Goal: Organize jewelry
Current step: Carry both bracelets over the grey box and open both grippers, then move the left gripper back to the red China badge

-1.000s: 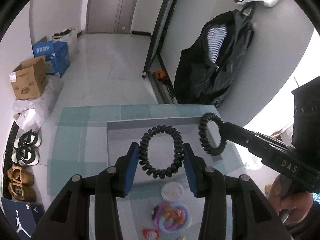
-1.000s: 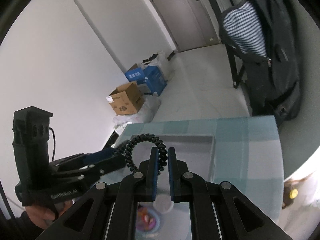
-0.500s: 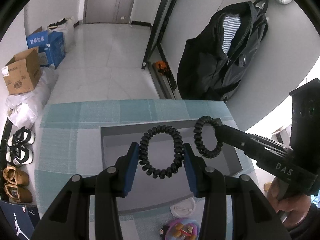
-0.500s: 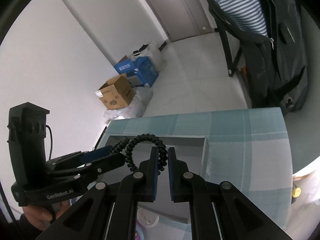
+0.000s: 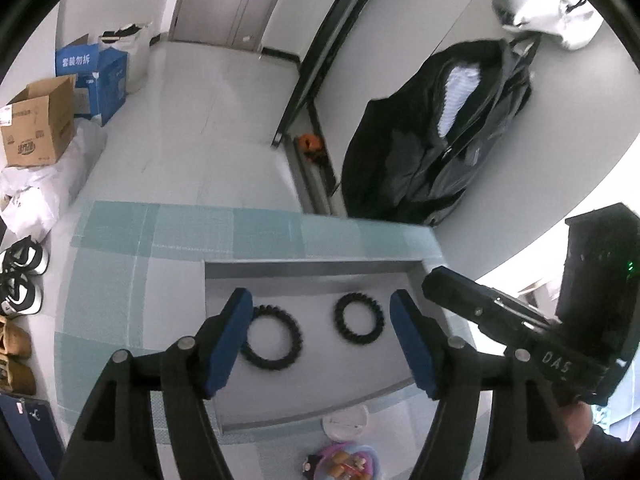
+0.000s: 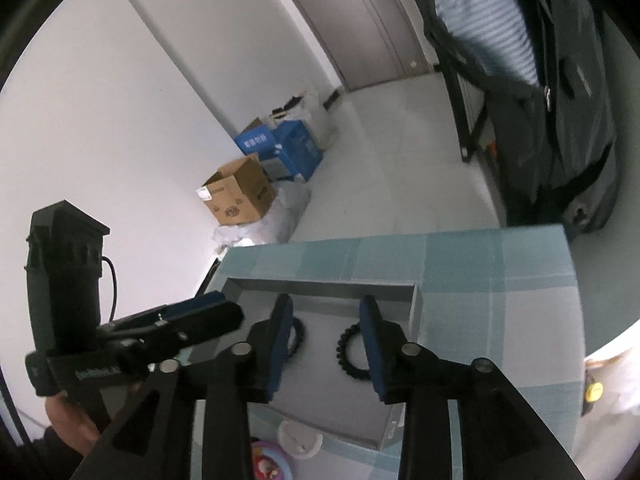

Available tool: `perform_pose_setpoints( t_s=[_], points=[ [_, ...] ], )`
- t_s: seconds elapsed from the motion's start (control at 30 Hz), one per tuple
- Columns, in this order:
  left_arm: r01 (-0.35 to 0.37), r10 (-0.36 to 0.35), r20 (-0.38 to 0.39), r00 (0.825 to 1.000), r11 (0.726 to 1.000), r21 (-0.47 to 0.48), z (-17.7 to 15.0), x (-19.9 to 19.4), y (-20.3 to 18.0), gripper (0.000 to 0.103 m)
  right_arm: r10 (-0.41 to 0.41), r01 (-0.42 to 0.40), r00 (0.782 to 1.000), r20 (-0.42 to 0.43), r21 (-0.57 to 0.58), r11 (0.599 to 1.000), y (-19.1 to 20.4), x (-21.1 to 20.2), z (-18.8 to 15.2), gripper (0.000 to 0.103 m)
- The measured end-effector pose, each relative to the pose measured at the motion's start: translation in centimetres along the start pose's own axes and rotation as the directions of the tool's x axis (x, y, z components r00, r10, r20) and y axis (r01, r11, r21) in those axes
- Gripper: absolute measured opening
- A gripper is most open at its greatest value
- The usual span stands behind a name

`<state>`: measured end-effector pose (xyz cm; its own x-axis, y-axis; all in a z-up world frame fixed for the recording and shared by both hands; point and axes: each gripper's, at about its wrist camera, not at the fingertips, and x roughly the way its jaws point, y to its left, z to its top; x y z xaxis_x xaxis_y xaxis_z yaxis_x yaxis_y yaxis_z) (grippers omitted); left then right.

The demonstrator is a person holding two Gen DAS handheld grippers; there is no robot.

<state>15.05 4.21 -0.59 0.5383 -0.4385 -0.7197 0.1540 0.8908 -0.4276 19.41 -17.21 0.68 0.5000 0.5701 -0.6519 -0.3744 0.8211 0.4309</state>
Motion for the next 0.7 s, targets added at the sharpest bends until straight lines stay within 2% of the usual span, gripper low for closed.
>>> perform_pose_setpoints(
  t_s=[0.1, 0.2, 0.27, 0.3, 0.37, 0.4, 0.47, 0.6, 0.7],
  points=[
    [-0.025, 0.025, 0.032, 0.999, 1.0, 0.006, -0.1, -0.8, -0.3, 0.067, 0.004, -0.004, 1.0, 0.028, -0.001, 1.0, 0.1, -1.0, -0.2, 0.047],
    [-0.071, 0.07, 0.061, 0.996, 0.997, 0.004, -0.6, -1.6, -0.3, 0.067, 0.005, -0.005, 0.999, 0.046, -0.005, 1.0, 0.3, -2.0, -0.4, 0.05],
    [-0.119, 0.118, 0.087, 0.989, 0.993, 0.007, -1.0, -2.4, -0.3, 0.067, 0.009, -0.009, 0.998, 0.064, -0.012, 1.0, 0.5, -2.8, -0.7, 0.059],
    [-0.15, 0.148, 0.095, 0.984, 0.989, 0.01, -1.2, -2.6, -0.5, 0.067, 0.009, -0.008, 0.997, 0.072, -0.014, 1.0, 0.6, -3.0, -0.8, 0.066],
    [-0.277, 0.272, 0.118, 0.955, 0.961, 0.026, -1.9, -3.0, -0.9, 0.067, 0.014, -0.012, 0.995, 0.095, -0.024, 1.0, 1.1, -3.9, -1.1, 0.072],
    [-0.302, 0.296, 0.125, 0.947, 0.953, 0.03, -2.3, -3.2, -1.0, 0.067, 0.015, -0.012, 0.995, 0.101, -0.029, 0.999, 1.3, -4.2, -1.3, 0.077],
    [-0.322, 0.315, 0.143, 0.938, 0.946, 0.031, -3.1, -3.9, -1.2, 0.067, 0.018, -0.013, 0.992, 0.122, -0.04, 0.999, 1.7, -5.0, -1.7, 0.085],
    [-0.379, 0.366, 0.171, 0.915, 0.924, 0.046, -4.5, -5.0, -2.0, 0.067, 0.032, -0.024, 0.988, 0.148, -0.056, 0.998, 2.1, -6.4, -2.5, 0.09],
    [-0.392, 0.381, 0.162, 0.91, 0.919, 0.039, -5.4, -5.4, -2.5, 0.067, 0.05, -0.038, 0.985, 0.164, -0.075, 0.996, 2.7, -7.3, -3.2, 0.099]
  ],
)
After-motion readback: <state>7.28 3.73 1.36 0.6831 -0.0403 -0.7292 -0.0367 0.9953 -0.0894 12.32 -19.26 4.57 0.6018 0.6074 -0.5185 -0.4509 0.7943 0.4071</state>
